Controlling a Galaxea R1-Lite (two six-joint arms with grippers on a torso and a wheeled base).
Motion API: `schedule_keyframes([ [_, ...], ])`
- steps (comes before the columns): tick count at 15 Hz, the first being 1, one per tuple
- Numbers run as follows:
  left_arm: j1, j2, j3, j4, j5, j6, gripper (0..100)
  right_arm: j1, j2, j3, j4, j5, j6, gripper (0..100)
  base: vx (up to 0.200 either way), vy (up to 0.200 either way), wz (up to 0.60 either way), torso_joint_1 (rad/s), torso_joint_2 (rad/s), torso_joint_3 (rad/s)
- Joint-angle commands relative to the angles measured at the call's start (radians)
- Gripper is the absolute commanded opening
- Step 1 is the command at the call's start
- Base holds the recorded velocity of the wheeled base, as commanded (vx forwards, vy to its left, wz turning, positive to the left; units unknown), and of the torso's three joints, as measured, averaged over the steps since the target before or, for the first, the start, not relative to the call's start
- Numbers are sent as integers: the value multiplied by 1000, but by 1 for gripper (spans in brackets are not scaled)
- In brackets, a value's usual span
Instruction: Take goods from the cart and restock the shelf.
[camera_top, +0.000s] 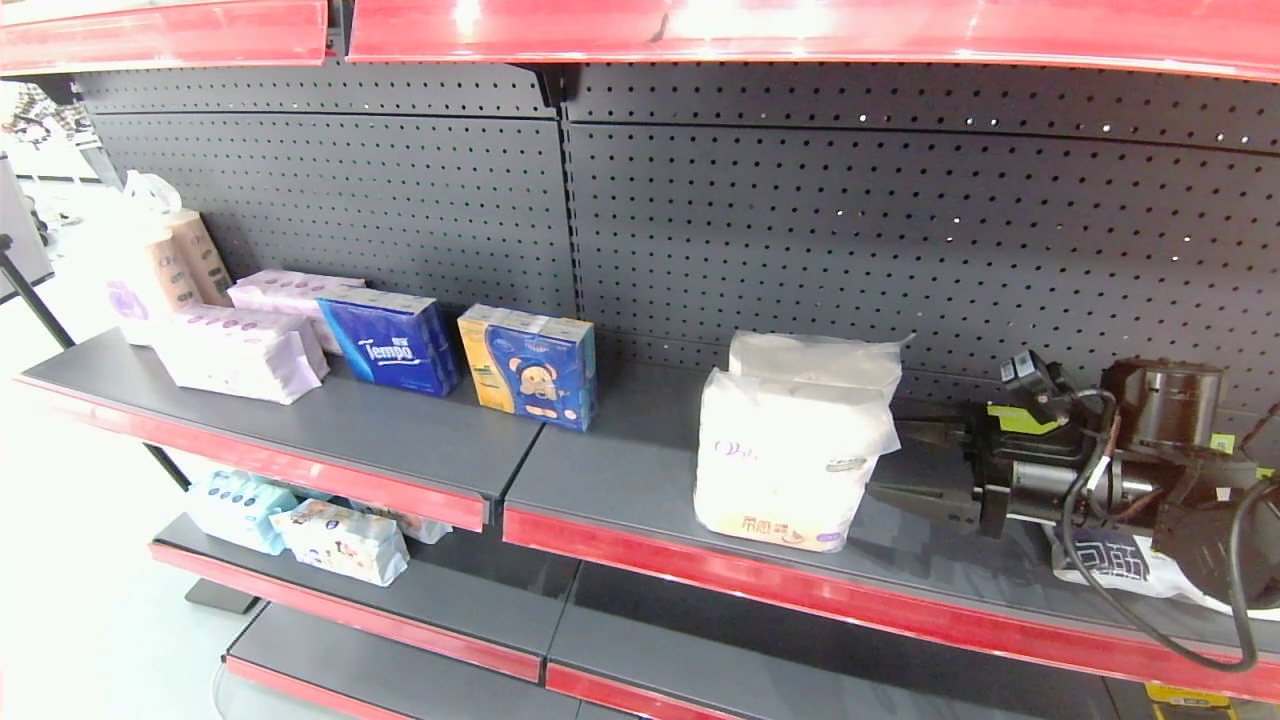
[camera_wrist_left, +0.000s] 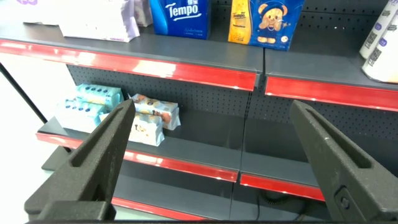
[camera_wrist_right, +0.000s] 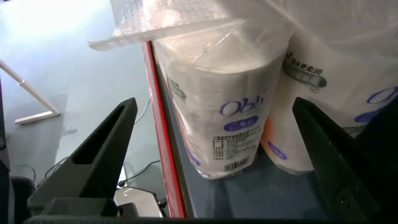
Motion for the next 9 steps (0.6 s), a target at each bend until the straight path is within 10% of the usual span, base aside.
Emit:
schedule_keyframes([
  [1,0,2,0,0,0,0,100,8,-4,1,-2,0,-1,100,0,0,0,0,0,0],
  [9,0,2,0,0,0,0,100,22,-10,3,-2,-10,-1,100,0,0,0,0,0,0],
])
